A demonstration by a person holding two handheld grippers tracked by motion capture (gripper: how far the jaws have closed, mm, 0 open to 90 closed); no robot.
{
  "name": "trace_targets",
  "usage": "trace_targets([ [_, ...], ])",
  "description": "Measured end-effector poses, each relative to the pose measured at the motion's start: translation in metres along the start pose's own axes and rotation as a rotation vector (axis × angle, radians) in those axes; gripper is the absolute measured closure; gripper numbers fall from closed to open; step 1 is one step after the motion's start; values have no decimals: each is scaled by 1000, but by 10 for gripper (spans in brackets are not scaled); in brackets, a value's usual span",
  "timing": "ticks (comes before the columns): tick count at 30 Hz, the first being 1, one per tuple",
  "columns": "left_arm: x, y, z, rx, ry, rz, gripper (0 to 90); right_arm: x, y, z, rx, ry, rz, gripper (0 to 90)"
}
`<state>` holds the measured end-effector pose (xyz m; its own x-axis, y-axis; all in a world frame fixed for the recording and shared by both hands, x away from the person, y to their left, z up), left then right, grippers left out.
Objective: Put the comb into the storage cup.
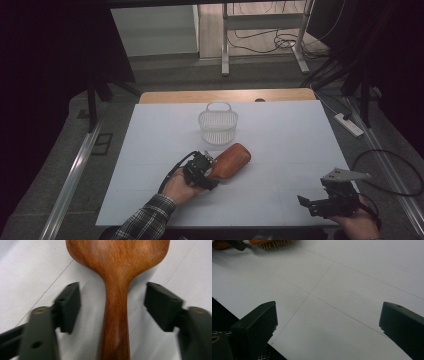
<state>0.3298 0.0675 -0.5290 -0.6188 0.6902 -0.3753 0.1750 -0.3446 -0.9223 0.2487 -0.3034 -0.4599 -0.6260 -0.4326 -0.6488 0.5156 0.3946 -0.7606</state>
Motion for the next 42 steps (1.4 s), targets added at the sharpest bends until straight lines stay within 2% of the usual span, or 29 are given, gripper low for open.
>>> trace_targets([
  [4,0,-1,0,8,12,-1,519,0,0,0,-1,-1,-1,19],
  [12,0,-1,0,12,9,2,672,0,0,0,-1,-2,-2,19],
  [14,0,0,0,8,20,-3,700,0,0,0,0,-4,-3,20],
  [20,-2,-1,1,-6,45,-12,720,0,0,0,-1,-5,-3,20],
  [30,-2,-4,-2,28,6,23,723,0,0,-1,-3,-8,0,21],
  [36,-2,-6,-1,19,11,37,723,0,0,-1,-3,-10,0,21],
  [42,-3,-10,-1,28,2,63,723,0,0,-1,-2,-10,-1,22],
])
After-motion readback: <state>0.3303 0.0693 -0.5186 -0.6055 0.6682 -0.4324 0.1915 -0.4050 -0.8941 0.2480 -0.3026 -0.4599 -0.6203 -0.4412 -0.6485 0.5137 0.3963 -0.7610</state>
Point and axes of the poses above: each handheld gripper's, and its own axes: y roughly forward along the jaws, x roughly out of its underside, z roughly to its right, the point moved 2 cm from there along y, roughly forward along the jaws, and after that the axes turned 2 degrees about -z, right-handed, at the moved point
